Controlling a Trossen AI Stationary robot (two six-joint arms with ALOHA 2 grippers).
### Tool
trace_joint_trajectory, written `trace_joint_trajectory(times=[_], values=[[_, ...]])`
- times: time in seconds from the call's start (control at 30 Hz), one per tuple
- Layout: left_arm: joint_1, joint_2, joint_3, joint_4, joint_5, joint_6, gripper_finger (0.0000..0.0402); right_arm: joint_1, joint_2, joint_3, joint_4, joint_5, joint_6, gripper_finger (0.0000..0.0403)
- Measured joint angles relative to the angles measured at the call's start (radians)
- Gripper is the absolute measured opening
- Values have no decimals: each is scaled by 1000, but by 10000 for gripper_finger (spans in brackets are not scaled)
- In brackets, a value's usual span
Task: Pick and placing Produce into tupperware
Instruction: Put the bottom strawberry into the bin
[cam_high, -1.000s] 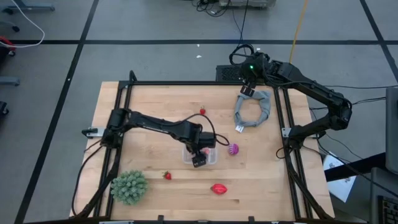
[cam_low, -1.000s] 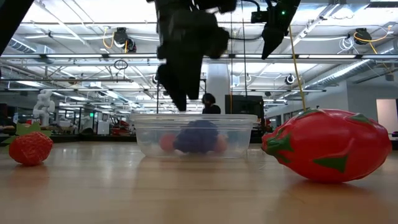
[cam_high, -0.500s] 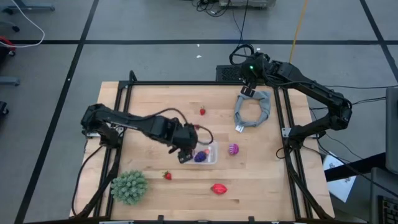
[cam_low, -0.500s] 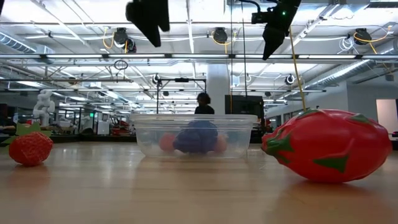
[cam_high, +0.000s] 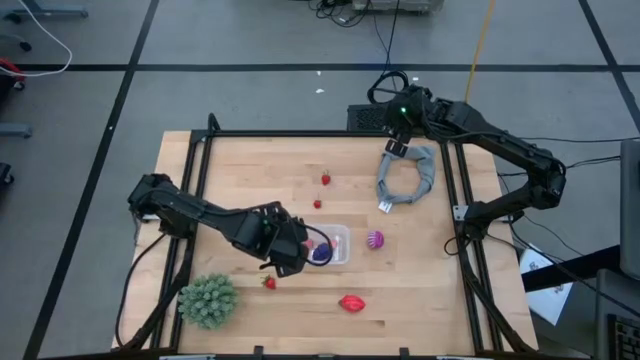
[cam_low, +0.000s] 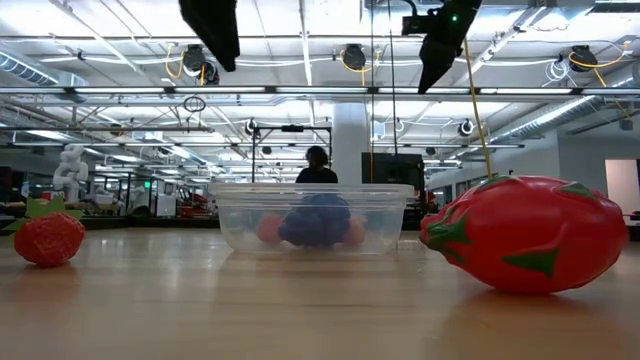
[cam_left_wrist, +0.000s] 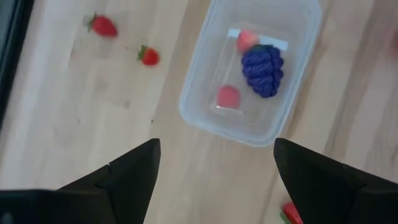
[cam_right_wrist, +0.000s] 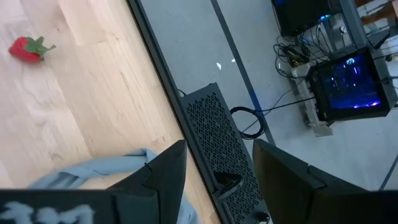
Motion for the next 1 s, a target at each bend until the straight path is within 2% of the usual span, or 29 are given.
trace_joint_trajectory(times=[0.1, 0.3, 0.4, 0.57, 0.73, 0.83, 1.0], values=[[-5, -1, -48, 9, 37, -79, 311, 11, 0, 0, 0, 0, -1, 177], [-10, 1, -127, 12, 275, -281, 312, 30, 0, 0, 3, 0, 0, 177], [-30, 1, -137, -17, 343, -409, 312, 37, 0, 0, 3, 0, 1, 177], [-89, 1, -136, -109, 360, -748, 312, 44, 0, 0, 3, 0, 0, 177], [-145, 1, -136, -68, 345, -1013, 312, 44, 0, 0, 3, 0, 0, 177], [-148, 1, -136, -50, 311, -1100, 312, 44, 0, 0, 3, 0, 1, 177], [-130, 1, -136, -53, 304, -1150, 312, 44, 0, 0, 3, 0, -1, 177]])
